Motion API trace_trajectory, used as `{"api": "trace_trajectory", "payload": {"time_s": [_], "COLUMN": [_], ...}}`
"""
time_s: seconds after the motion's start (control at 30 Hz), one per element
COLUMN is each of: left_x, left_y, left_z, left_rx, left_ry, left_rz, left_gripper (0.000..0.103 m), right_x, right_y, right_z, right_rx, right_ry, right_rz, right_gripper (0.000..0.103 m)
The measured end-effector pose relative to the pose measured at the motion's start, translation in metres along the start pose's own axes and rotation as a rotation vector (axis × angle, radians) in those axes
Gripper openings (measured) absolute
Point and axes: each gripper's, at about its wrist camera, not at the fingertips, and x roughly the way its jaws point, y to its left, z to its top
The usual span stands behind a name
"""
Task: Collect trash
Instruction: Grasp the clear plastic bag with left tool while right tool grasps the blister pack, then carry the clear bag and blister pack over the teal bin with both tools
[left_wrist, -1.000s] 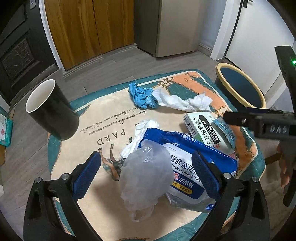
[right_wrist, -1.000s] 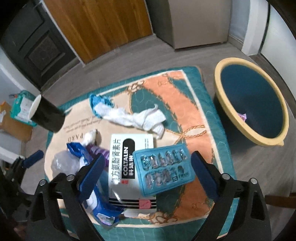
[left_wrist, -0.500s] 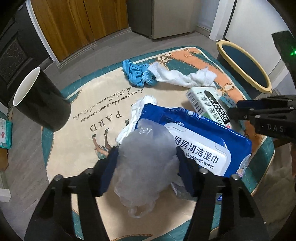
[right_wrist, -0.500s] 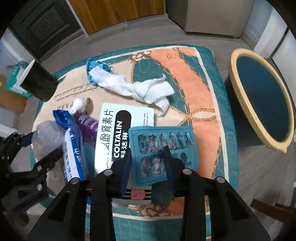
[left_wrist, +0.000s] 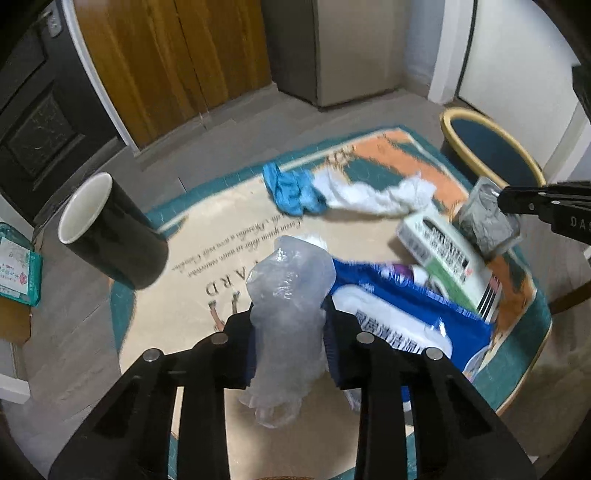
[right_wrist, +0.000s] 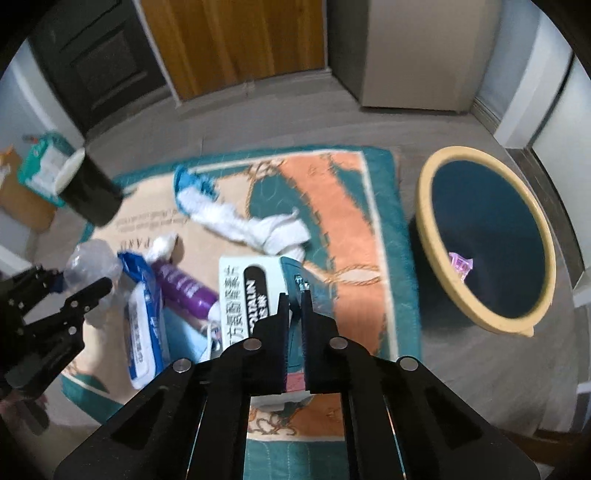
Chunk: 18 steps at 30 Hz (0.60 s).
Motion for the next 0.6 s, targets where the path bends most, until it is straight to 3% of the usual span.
{"api": "trace_trajectory", "payload": {"time_s": [0.2,0.6], "left_x": [-0.014,-0.058], "left_y": [0.002,-0.013], "left_z": [0.01,0.038], "left_rx": [-0.022,-0.055], "left_ry": [-0.065,-0.245], "left_rz": [0.009,-0.074], "left_gripper": [0.026,0.025], "right_x": [-0.031,-0.081], "right_y": [-0.024,-0.05], "right_z": [0.014,0.031], "right_rx": [0.068,0.139], "right_ry": [-0.102,-0.258], "right_rz": [0.033,0.123], "right_gripper": [0.007,0.007]}}
